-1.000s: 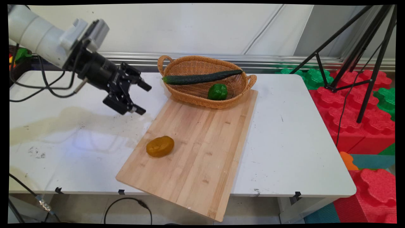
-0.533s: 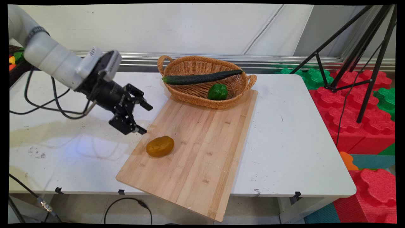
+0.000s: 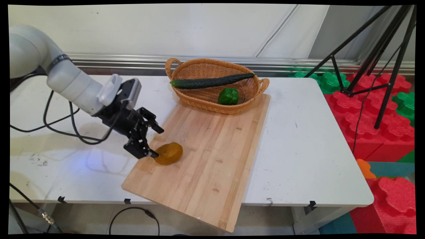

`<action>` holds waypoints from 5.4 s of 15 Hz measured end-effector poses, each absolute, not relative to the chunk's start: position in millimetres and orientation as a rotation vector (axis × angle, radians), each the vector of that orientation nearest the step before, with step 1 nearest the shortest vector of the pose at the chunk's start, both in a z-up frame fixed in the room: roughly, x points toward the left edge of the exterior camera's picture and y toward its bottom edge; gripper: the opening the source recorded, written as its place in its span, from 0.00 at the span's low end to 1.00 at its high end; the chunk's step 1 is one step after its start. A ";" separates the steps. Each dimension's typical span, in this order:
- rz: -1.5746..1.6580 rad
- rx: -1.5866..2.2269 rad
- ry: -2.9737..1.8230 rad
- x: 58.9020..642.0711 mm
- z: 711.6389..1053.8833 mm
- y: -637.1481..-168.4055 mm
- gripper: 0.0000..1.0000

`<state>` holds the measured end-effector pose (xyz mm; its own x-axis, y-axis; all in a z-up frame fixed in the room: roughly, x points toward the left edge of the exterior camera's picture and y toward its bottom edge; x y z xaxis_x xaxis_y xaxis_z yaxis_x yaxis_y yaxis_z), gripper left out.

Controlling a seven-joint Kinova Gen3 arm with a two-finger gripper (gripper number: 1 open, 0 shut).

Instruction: Pick up the potato from the cutting board, then place the picked object in the vegetable basket

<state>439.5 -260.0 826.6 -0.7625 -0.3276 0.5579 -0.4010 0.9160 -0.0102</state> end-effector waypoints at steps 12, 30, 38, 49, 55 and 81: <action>0.158 0.556 -2.522 410.2 783.2 -265.1 1.00; 0.176 0.578 -2.397 423.9 821.5 -250.6 0.00; 0.230 0.571 -2.293 454.0 877.6 -244.0 0.00; 0.395 0.648 -2.115 488.7 935.3 -274.7 0.00; 0.478 0.757 -2.009 507.8 948.4 -320.7 0.00; 0.517 0.920 -2.172 471.3 831.2 -509.1 1.00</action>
<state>471.3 -509.1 831.2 -0.4934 -0.4563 0.7405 -0.7412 0.6660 -0.0834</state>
